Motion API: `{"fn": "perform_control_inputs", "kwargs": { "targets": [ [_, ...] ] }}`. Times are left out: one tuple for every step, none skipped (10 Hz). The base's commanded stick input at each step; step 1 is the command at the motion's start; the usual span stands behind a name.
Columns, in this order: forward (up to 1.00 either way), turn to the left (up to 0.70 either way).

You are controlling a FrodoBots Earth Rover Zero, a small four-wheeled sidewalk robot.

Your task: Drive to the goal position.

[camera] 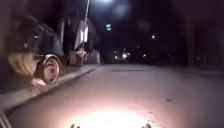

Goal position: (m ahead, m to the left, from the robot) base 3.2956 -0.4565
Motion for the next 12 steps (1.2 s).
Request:
{"fn": "perform_control_inputs", "kwargs": {
  "targets": [
    [0.5, 0.0],
    [0.5, 0.0],
    [0.5, 0.0],
    [0.5, 0.0],
    [0.5, 0.0],
    [0.5, 0.0],
    [0.5, 0.0],
    [0.5, 0.0],
    [0.5, 0.0],
    [0.5, 0.0],
    [0.5, 0.0],
    [0.5, 0.0]
  ]
}}
